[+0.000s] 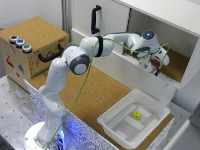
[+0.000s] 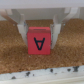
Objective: Pick up the pink block
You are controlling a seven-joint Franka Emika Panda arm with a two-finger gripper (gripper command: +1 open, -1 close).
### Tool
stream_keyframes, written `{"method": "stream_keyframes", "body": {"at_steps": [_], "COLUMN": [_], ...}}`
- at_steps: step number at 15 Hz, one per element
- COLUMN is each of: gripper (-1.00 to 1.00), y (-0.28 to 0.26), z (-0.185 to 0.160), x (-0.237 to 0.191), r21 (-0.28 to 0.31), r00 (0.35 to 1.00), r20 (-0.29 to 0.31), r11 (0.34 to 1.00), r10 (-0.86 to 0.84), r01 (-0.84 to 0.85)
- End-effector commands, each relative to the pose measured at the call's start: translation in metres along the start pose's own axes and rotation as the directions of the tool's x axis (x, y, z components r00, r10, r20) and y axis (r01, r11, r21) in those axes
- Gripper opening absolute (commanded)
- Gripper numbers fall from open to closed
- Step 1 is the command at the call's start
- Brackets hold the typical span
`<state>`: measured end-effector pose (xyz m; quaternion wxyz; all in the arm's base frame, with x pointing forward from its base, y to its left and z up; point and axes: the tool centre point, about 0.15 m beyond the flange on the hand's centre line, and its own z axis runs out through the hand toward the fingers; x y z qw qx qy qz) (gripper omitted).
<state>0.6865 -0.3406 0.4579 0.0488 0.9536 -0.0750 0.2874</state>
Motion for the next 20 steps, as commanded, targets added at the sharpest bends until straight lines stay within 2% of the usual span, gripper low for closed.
{"method": "stream_keyframes", "body": {"at_steps": [1, 3, 5, 8, 11, 15, 20], "gripper": [-1.00, -1.00, -1.00, -1.00, -1.00, -1.00, -1.00], "y": [0.009, 0.006, 0.000, -0.021, -0.043, -0.071, -0.079], "z": [-0.018, -0.034, -0.041, -0.061, -0.082, -0.103, -0.121], "x": [0.018, 0.004, -0.014, -0.041, -0.062, -0.094, -0.123], "r21": [0.095, 0.091, 0.062, 0.009, -0.008, -0.028, -0.054], "r00": [0.997, 0.997, 0.997, 0.999, 0.999, 0.997, 0.997], "r20": [0.074, 0.049, 0.062, 0.049, 0.036, 0.058, 0.067], "r11": [0.995, 0.994, 0.998, 1.000, 1.000, 0.998, 0.997], "r10": [-0.031, -0.060, -0.038, -0.009, -0.017, -0.049, -0.049], "r01": [0.024, 0.055, 0.034, 0.009, 0.017, 0.051, 0.053]}}
